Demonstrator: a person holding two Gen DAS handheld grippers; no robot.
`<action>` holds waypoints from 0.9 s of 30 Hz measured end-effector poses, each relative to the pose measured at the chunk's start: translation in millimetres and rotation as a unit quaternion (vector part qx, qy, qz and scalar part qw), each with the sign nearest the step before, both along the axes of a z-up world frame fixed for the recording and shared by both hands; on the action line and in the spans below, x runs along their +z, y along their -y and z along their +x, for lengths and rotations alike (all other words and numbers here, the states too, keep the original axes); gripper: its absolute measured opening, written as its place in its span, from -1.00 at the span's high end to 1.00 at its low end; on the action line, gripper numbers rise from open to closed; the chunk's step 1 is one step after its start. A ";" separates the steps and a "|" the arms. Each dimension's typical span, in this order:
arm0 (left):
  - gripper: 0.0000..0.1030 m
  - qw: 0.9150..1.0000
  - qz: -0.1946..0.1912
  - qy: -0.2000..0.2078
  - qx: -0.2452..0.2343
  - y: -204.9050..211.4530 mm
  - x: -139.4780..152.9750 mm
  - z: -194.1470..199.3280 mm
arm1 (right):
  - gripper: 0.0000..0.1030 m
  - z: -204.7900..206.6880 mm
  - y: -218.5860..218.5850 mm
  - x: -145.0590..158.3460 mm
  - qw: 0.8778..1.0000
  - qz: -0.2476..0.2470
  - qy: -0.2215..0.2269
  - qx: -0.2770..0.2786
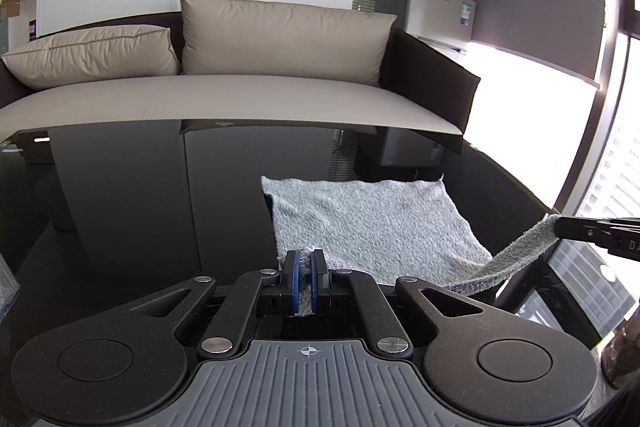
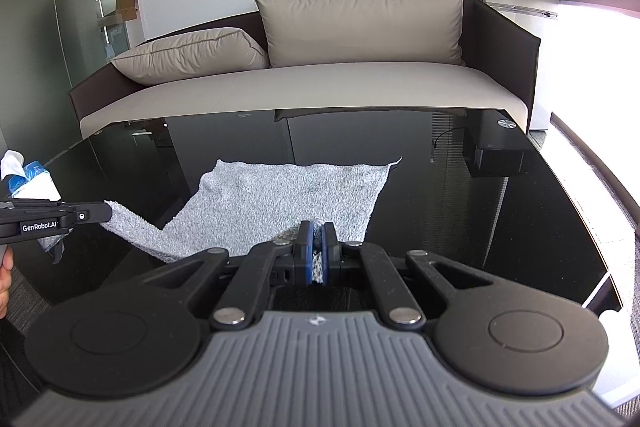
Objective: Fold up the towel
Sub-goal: 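Lift the held towel edge with both grippers, fold it over, then open both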
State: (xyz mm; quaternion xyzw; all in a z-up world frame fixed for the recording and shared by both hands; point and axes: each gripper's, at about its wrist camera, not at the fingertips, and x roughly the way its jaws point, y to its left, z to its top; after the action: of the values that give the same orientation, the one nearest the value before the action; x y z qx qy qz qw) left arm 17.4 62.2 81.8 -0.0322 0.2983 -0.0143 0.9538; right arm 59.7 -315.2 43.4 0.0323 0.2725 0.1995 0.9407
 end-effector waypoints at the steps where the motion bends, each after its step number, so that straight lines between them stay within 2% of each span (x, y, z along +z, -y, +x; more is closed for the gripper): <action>1: 0.90 1.000 0.001 -0.001 0.001 -0.1 -0.8 5.7 | 0.93 5.2 -0.9 0.2 1.000 -0.001 0.000 -0.001; 7: 0.90 1.000 0.007 -0.005 0.008 -1.6 -8.2 42.8 | 0.93 36.7 -6.3 1.4 1.000 -0.004 -0.003 -0.010; 20: 0.90 1.000 0.016 0.001 0.013 1.8 -22.2 91.1 | 0.93 102.1 -15.4 0.6 1.000 -0.003 -0.004 -0.030; 27: 0.90 1.000 0.020 0.000 0.018 -0.3 -28.0 112.2 | 0.93 121.3 -25.5 -25.7 0.999 -0.005 -0.008 -0.032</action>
State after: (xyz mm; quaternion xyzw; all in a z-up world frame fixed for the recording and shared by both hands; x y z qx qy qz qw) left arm 129.6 62.5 53.9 -0.0187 0.2978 0.0086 0.9544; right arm 181.1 -289.7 17.7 0.0375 0.2799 0.1677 0.9445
